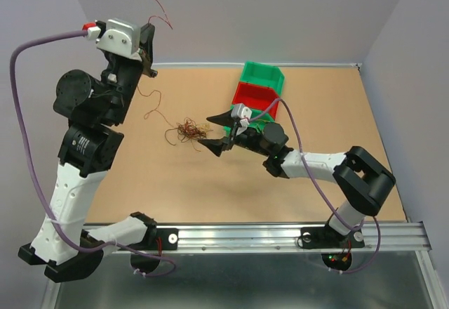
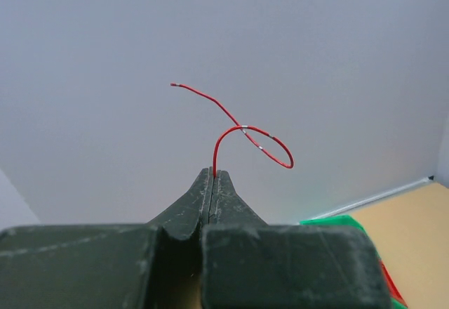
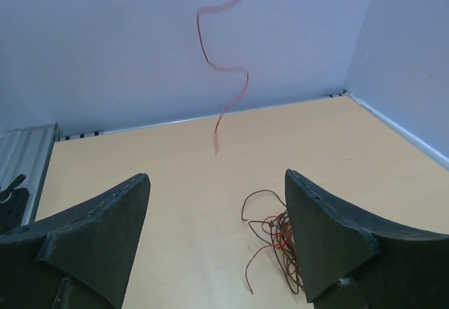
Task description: Untangle the cables
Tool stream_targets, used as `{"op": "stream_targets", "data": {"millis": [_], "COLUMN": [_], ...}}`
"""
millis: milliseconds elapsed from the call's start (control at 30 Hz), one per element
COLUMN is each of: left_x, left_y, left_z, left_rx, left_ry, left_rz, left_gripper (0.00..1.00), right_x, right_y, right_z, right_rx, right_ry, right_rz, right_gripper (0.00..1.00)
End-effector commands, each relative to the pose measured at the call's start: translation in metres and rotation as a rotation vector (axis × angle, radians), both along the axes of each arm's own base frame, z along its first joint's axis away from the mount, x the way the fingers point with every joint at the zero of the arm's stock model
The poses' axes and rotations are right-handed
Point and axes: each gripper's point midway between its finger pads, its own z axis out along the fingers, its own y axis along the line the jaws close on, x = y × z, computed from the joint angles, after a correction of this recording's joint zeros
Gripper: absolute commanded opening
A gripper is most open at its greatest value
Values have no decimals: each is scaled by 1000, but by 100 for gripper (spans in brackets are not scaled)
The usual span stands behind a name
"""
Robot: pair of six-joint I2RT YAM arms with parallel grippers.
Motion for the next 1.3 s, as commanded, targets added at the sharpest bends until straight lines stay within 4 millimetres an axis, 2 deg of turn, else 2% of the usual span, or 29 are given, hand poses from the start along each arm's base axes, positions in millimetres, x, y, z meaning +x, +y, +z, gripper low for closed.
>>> {"op": "stream_targets", "data": {"millis": [0, 67, 200, 367, 400, 533, 567, 667, 1100, 1233, 1267], "left_x": [-23, -21, -28, -38, -45, -49, -50, -50, -46, -47, -49], "left_y": [-17, -23, -32, -47, -50, -65, -72, -80, -94, -98, -98], "left_z": [-8, -25, -38, -58, -60, -84, -98, -114, -142, -145, -143], "left_rx": [6, 22, 37, 66, 77, 111, 136, 153, 160, 161, 160], "left_ry": [-59, -43, -23, 15, 9, 53, 95, 133, 220, 233, 233], "left_rz": [-140, -168, -232, -327, -360, -443, -480, -520, -588, -610, -615], "left_gripper": [0, 0, 0, 0, 0, 0, 0, 0, 0, 0, 0], "right_x": [-8, -11, -23, -31, -32, -36, -35, -34, -33, -26, -24], "right_y": [-22, -27, -33, -37, -37, -35, -34, -30, 12, 26, 30], "right_z": [31, 34, 38, 31, 30, 30, 30, 29, 29, 30, 27], "right_rx": [76, 84, 70, 35, 32, 31, 27, 21, 16, 15, 6], "right_ry": [-79, -84, -155, -238, -248, -289, -301, -315, -343, -341, -332], "right_rz": [-50, -56, -33, -18, -15, 5, 5, 13, 126, 115, 115], "right_gripper": [83, 83, 84, 94, 95, 97, 97, 97, 97, 90, 78]}}
